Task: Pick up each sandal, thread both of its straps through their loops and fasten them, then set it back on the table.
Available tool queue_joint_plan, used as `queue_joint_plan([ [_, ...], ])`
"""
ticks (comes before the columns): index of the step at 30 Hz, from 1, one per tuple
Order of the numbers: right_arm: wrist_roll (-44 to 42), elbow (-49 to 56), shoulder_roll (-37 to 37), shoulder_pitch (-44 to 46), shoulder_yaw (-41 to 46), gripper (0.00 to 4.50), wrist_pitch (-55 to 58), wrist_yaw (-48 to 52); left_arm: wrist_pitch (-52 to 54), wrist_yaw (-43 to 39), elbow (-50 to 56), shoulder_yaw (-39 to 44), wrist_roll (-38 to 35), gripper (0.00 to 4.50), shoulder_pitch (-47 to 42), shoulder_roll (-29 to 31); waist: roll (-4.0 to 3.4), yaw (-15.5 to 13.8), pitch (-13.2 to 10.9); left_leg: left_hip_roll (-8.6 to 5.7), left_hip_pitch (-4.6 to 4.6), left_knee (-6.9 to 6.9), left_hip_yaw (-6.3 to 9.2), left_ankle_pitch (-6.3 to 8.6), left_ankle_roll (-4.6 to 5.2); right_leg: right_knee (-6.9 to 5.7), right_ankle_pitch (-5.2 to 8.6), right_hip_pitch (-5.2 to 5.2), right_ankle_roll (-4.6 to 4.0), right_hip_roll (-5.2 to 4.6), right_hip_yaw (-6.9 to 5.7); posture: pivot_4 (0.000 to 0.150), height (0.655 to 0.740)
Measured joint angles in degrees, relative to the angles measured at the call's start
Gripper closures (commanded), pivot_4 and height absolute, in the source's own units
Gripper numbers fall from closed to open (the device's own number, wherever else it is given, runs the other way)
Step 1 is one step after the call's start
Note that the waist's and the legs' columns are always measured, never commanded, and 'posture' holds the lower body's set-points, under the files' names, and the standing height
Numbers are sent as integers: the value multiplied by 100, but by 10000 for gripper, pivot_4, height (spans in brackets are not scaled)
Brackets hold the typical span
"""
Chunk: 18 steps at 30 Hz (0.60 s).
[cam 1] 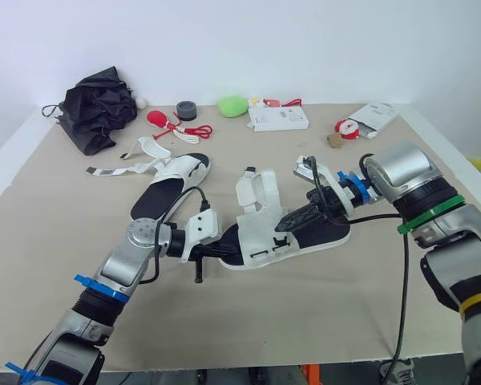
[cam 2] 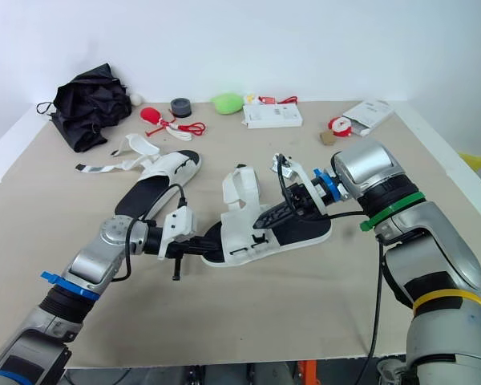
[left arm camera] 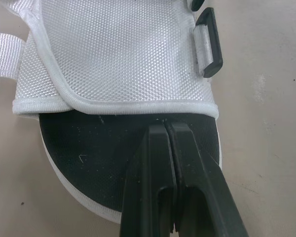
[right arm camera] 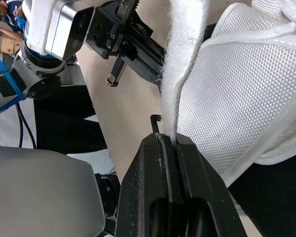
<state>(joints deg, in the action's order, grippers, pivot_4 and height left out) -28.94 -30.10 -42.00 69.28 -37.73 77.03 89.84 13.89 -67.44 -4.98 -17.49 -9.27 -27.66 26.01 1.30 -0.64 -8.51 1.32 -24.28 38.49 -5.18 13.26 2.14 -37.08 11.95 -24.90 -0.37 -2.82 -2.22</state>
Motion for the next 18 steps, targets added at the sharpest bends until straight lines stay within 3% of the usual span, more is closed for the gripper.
queue_joint_plan([
  [18,-481,176,-215,164,-444,44748,96,1,0,87,37,1,-28,45000,75,-24,0,-3,1,-1,0,1,0,0,0,0,0,1,0,-6,-3,1500,7400],
])
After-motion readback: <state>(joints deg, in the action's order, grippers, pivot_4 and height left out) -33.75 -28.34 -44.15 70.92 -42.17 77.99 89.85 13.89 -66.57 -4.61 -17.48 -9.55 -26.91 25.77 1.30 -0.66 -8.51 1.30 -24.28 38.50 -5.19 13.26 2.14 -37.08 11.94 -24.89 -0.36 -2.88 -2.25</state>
